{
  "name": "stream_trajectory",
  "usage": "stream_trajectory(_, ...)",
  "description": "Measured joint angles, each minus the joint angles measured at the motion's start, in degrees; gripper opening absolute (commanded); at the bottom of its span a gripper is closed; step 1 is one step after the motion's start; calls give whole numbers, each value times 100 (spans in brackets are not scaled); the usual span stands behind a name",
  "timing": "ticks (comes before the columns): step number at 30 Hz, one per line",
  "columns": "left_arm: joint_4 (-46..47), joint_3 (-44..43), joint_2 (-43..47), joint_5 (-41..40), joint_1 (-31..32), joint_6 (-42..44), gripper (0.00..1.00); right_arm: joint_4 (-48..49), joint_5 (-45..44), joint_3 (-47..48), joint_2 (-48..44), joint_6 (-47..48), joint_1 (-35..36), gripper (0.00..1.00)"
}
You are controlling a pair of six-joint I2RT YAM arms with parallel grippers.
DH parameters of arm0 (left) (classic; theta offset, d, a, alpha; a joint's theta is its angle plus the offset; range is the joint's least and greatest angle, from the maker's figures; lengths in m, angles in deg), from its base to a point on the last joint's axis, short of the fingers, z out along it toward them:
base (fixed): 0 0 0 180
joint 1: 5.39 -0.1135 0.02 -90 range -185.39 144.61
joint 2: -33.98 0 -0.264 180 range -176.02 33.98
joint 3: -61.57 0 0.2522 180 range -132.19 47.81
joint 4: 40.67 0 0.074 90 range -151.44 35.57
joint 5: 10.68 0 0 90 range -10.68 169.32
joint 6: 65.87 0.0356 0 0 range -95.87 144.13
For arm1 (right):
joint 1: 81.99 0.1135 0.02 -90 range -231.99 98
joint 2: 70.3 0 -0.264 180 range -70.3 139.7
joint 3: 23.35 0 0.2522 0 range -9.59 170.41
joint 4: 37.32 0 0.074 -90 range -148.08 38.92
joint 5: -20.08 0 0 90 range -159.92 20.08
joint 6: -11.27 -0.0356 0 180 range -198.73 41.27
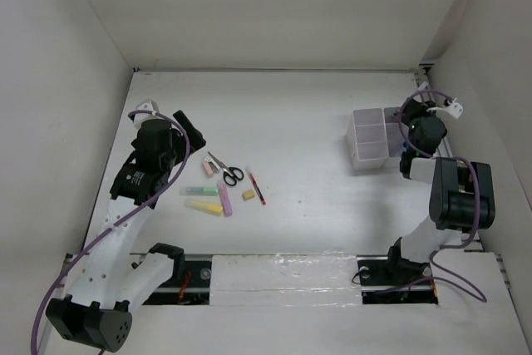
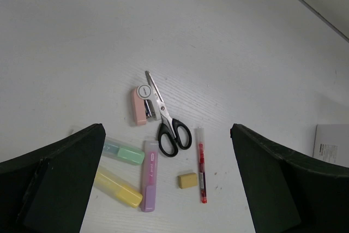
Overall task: Sort the stationery into containers
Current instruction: Place the pen in the storage box, then pick up the pen from the center of the board.
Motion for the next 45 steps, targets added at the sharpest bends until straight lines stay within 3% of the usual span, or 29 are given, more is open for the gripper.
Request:
stream_trajectory(4, 0, 0, -2, 0, -2, 0, 100, 188, 61, -107, 0, -15, 0, 25)
stream_trajectory(5, 0, 0, 0, 0, 0, 0, 100, 275, 79, -177, 0, -11, 0, 36)
stream_trajectory(11, 2, 0, 0, 0, 0, 0, 100, 592, 173, -518, 2, -15, 0, 71)
stream_trajectory(12, 2, 0, 0, 0, -2, 0, 100, 691, 201, -579, 2, -4, 0, 82)
stream_trajectory(15, 2, 0, 0, 0, 0, 0, 100, 922, 293, -761, -17, 2, 0, 84)
stream_trajectory(16, 2, 0, 2, 0, 0, 0, 100, 940, 350, -804, -55, 4, 0, 98)
stream_trajectory(17, 4, 0, 4, 0, -2, 0, 100, 946, 407, -844, -103, -11, 0, 100)
stream_trajectory(24, 7, 0, 50, -46, 0, -4, 100, 321, 632, -802, -1552, 350, 302, 100)
stream_trajectory(30, -66, -2, -13, -407, 0, -166, 100, -2194, 116, 997, -2524, 1633, 1716, 100)
stream_trajectory(36, -254, -2, -229, -693, -2, -337, 100, -3995, -260, 2124, -2393, 2256, 2865, 100)
stream_trajectory(40, -433, -13, -157, -1099, 0, -610, 100, -4942, -251, 2269, -1838, 2350, 3571, 93)
stream_trajectory(45, -774, -131, -160, -1589, -2, -1012, 100, -6109, -188, 2662, -688, 2428, 5134, 83)
